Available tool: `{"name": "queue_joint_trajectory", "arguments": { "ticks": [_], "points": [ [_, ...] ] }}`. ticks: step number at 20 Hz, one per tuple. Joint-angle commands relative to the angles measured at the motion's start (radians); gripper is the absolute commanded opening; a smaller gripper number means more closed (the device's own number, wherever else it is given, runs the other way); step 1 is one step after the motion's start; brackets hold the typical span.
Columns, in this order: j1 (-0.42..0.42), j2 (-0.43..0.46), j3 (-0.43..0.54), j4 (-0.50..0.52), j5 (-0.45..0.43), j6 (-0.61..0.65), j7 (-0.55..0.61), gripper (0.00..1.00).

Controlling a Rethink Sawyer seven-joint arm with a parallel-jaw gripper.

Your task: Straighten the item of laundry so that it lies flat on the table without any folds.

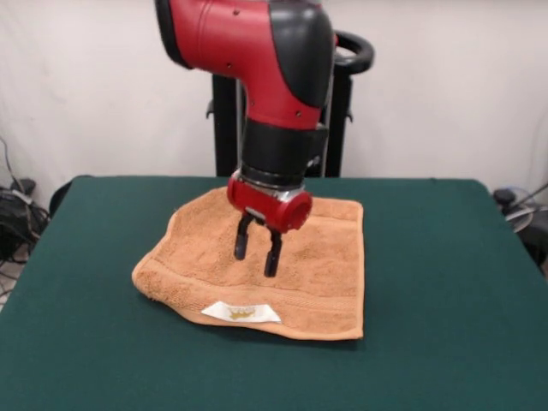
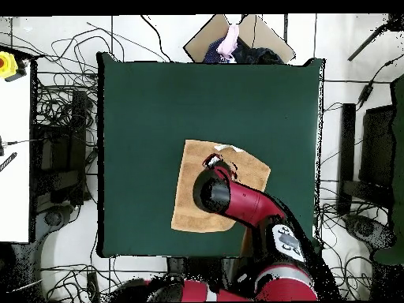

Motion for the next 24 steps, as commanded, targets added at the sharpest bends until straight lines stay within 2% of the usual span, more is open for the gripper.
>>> {"name": "queue_joint_trajectory", "arguments": {
  "ticks": [1, 7, 14, 24],
  "points": [
    [0.003, 0.120, -0.063, -0.151, 0.106, 0.128, 0.140, 1.00],
    [-0.008, 0.153, -0.079, -0.176, 0.125, 0.129, 0.137, 1.00],
    [0.103, 0.174, -0.247, -0.184, 0.180, 0.107, 0.168, 1.00],
    [0.142, 0.162, -0.336, -0.192, 0.176, 0.072, 0.143, 1.00]
  ]
}}
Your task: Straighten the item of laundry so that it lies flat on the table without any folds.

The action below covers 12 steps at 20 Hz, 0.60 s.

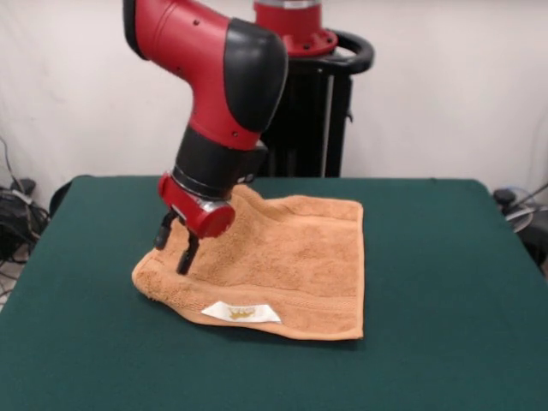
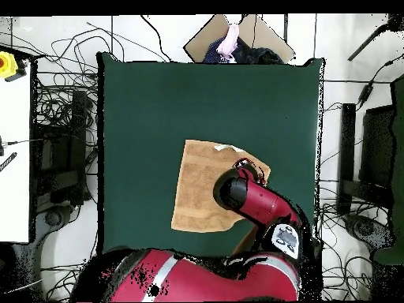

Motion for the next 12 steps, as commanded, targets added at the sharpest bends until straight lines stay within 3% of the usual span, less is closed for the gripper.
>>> {"name": "queue_joint_trajectory", "arguments": {
  "ticks": [1, 12],
  "points": [
    [0.027, 0.014, -0.055, -0.072, 0.059, 0.055, 0.143, 1.00],
    [-0.027, 0.013, 0.035, -0.091, -0.060, 0.028, 0.049, 1.00]
  ]
}}
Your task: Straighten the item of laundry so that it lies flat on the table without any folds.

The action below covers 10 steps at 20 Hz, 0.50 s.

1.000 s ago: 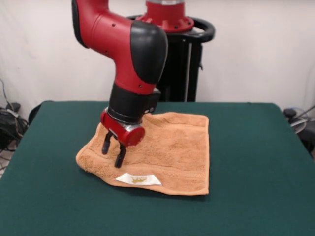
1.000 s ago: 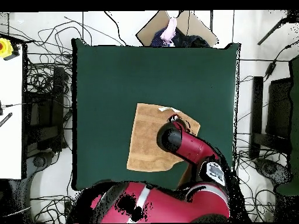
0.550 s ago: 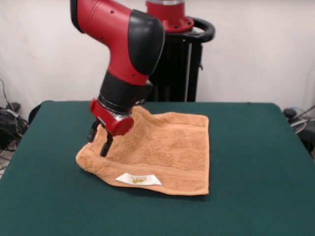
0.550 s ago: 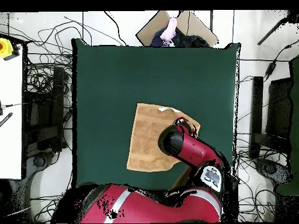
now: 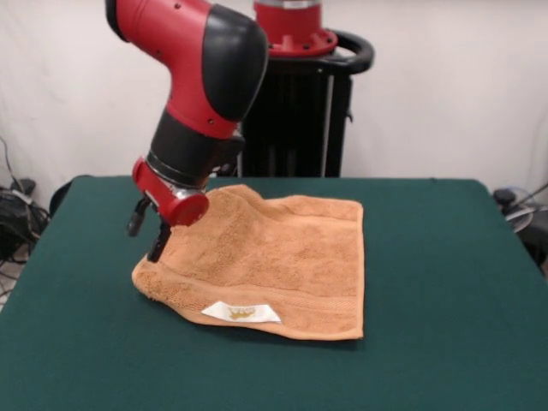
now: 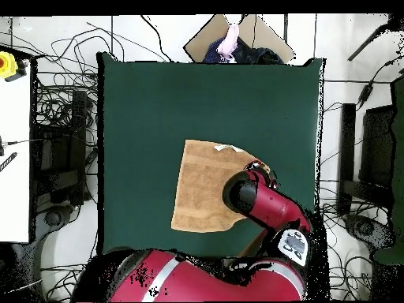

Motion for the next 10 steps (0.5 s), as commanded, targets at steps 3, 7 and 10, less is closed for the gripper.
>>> {"name": "queue_joint_trajectory", "arguments": {
  "ticks": [3, 7, 10],
  "points": [
    [-0.030, 0.018, 0.133, -0.061, -0.057, 0.033, 0.066, 1.00],
    [0.007, 0.035, 0.136, -0.040, -0.032, 0.004, 0.121, 1.00],
    [0.045, 0.030, 0.128, -0.020, -0.016, -0.008, 0.146, 1.00]
  ]
}}
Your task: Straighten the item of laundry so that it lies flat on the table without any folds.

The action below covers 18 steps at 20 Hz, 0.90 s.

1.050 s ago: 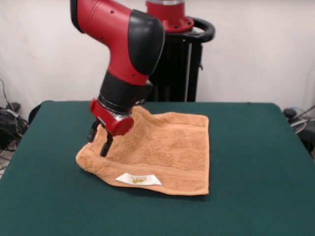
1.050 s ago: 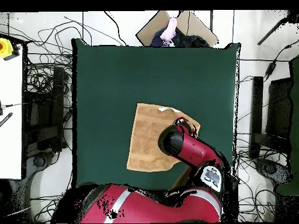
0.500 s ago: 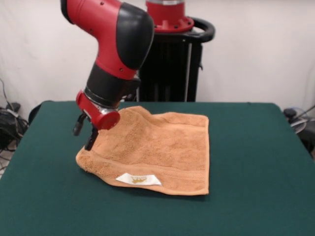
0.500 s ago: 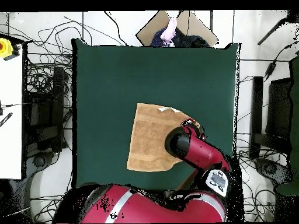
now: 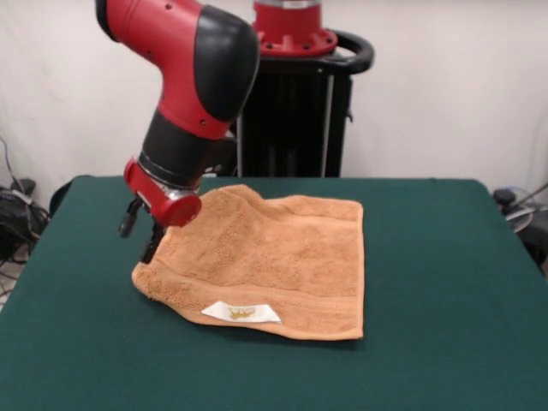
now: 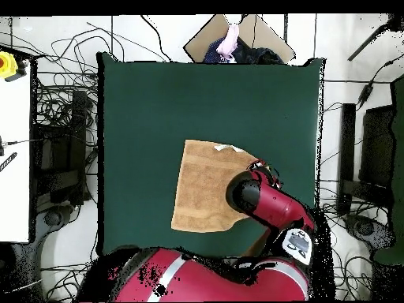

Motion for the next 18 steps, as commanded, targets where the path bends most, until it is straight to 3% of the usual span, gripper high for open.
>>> {"name": "queue_joint_trajectory", "arguments": {
  "ticks": [1, 11, 18],
  "points": [
    [0.061, 0.020, 0.132, 0.002, 0.012, -0.008, 0.150, 1.00],
    [0.155, 0.005, 0.155, 0.082, 0.012, -0.071, 0.194, 1.00],
    [0.138, -0.002, 0.189, 0.111, -0.018, -0.123, 0.191, 1.00]
  ]
}}
